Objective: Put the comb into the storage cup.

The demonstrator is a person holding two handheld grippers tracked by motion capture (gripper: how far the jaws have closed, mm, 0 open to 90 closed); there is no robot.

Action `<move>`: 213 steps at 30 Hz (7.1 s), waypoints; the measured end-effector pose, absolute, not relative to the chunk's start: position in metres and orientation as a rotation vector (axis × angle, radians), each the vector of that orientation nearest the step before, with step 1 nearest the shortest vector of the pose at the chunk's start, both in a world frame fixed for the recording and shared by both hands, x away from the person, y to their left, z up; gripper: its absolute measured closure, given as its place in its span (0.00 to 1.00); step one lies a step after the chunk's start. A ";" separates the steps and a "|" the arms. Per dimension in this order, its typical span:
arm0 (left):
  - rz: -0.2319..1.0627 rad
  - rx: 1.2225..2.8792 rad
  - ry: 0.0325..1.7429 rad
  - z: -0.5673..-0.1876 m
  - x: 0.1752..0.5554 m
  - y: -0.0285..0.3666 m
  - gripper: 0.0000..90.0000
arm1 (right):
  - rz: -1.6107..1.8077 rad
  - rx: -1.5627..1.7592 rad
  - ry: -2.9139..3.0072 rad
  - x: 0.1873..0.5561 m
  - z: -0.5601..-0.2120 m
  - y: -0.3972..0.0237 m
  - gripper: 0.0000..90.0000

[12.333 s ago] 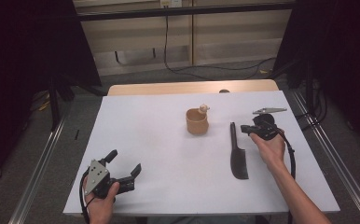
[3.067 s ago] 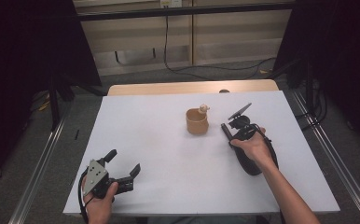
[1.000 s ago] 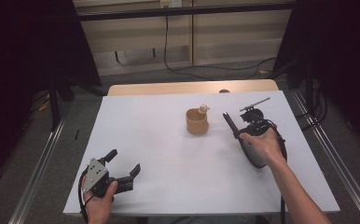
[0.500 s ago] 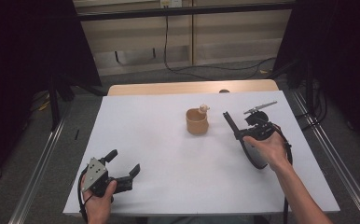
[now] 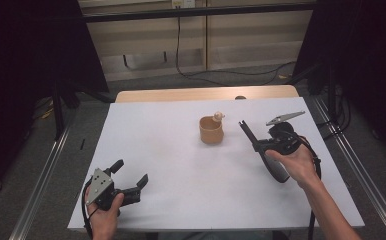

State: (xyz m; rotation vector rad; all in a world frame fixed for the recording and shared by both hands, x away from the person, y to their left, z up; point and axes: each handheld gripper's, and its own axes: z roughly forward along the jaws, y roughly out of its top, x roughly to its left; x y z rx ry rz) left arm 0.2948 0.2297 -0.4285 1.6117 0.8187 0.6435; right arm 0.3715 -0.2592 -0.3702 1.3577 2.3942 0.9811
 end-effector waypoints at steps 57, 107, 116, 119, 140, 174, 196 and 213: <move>0.270 2.047 0.432 -0.404 0.310 0.176 0.04 | 0.872 0.728 2.926 0.342 -0.371 -0.172 0.81; 0.172 2.510 -0.034 -0.402 0.328 0.069 0.20 | 0.508 0.556 3.161 0.350 -0.395 -0.127 0.81; 0.174 2.558 -0.108 -0.406 0.329 0.064 0.35 | 0.472 0.557 3.216 0.355 -0.399 -0.126 0.81; 0.166 2.554 -0.112 -0.405 0.330 0.064 0.43 | 0.455 0.550 3.227 0.354 -0.400 -0.125 0.81; 0.326 2.582 -0.288 -0.409 0.323 0.058 0.68 | 0.468 0.563 3.310 0.359 -0.399 -0.118 0.81; 0.406 2.613 -0.341 -0.418 0.319 0.050 0.74 | 0.508 0.632 3.349 0.362 -0.401 -0.114 0.81; 0.405 2.638 -0.322 -0.416 0.317 0.045 0.80 | 0.525 0.617 3.344 0.364 -0.397 -0.116 0.80; 0.349 2.611 -0.148 -0.415 0.326 0.054 0.81 | 0.650 0.709 3.241 0.370 -0.386 -0.129 0.46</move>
